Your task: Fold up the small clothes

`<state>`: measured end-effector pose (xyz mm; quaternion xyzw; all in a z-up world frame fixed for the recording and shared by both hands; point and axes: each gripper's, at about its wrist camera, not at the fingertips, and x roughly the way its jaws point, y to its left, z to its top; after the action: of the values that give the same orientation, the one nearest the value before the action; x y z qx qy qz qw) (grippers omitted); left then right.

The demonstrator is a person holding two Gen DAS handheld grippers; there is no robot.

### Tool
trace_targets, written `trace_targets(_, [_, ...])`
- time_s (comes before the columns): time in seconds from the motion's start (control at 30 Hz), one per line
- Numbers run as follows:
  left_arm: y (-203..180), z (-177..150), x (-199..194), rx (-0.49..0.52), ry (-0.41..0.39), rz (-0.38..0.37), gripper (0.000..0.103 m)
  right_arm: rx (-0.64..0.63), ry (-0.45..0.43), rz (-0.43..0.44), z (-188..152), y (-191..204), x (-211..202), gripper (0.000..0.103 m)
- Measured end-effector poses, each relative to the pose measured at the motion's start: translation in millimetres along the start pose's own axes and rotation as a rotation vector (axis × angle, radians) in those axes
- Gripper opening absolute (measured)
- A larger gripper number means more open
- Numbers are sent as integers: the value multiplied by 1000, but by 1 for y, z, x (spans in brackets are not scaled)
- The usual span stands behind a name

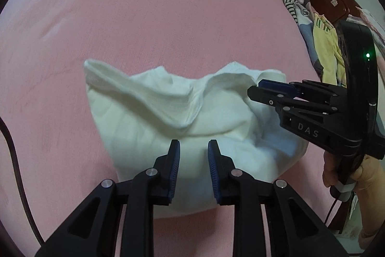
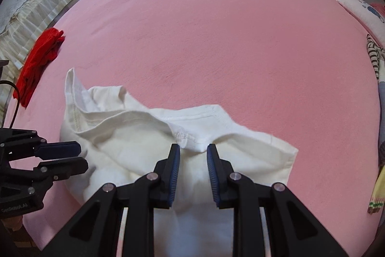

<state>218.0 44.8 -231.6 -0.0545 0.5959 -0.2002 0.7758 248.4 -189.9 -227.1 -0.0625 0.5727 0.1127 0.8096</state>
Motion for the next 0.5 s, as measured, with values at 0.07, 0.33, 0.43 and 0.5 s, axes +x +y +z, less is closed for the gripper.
trace_targets(0.07, [-1,9,6,13,5,4,24,18,-7,-11,1,-5,0,23])
trace_targets(0.33, [19,49,37,-29,32,44,24,71,-33,-61,-4,-24,-4,23])
trace_targets(0.43, [29,62,45,-57,22,61,24,61,-42,-77,-7,-24,-8,23])
trace_targets(0.5, [33,68,48,-85,24,60,24,59,-41,-72,-10,-24,-7,23])
